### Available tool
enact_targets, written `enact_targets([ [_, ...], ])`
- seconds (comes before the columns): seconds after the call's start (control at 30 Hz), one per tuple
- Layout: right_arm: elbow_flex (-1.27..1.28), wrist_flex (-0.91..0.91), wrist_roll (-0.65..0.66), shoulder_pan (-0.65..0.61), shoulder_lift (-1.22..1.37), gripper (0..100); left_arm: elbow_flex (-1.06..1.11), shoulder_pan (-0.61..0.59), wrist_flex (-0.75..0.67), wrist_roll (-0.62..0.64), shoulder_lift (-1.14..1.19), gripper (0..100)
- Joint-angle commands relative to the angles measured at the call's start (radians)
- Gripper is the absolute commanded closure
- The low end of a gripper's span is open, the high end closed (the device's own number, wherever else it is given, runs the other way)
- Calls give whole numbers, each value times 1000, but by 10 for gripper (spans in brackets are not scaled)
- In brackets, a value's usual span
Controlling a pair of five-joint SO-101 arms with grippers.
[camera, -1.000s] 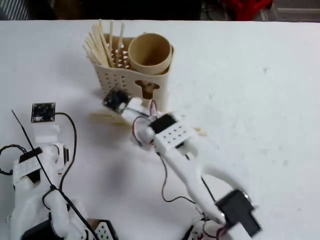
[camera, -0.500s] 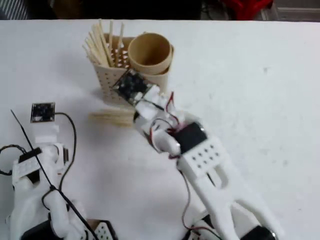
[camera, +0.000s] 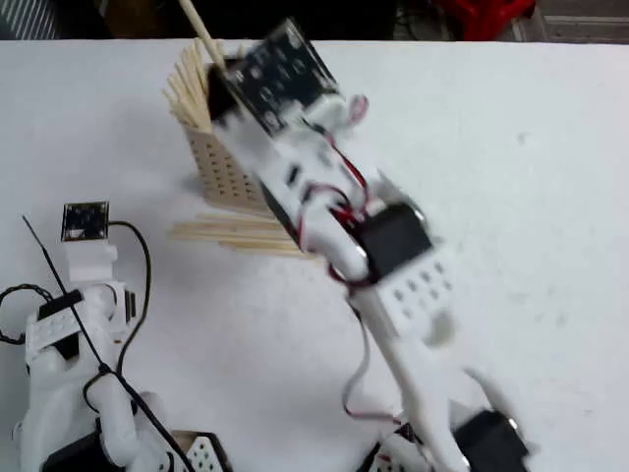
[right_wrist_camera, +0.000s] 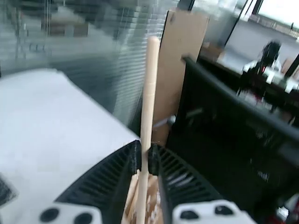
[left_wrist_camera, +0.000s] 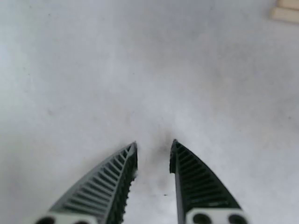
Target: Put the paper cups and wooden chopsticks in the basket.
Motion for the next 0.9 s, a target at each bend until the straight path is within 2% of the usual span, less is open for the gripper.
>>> enact_targets([
  [0.0, -143, -199, -8, -35, 128, 981, -2, -7, -18, 14, -7, 872],
  [0.13, -247, -314, -2, -58, 262, 981, -2, -7, -18, 14, -7, 872],
  [0.3, -331, -315, -6, -56, 360, 981, -2, -7, -18, 14, -7, 872],
  [0.63, -331, -285, -3, -54, 366, 979, -2, -7, -18, 14, -7, 872],
  [0.87, -334, -134, 0, -56, 364, 842, -2, -7, -18, 14, -7, 872],
])
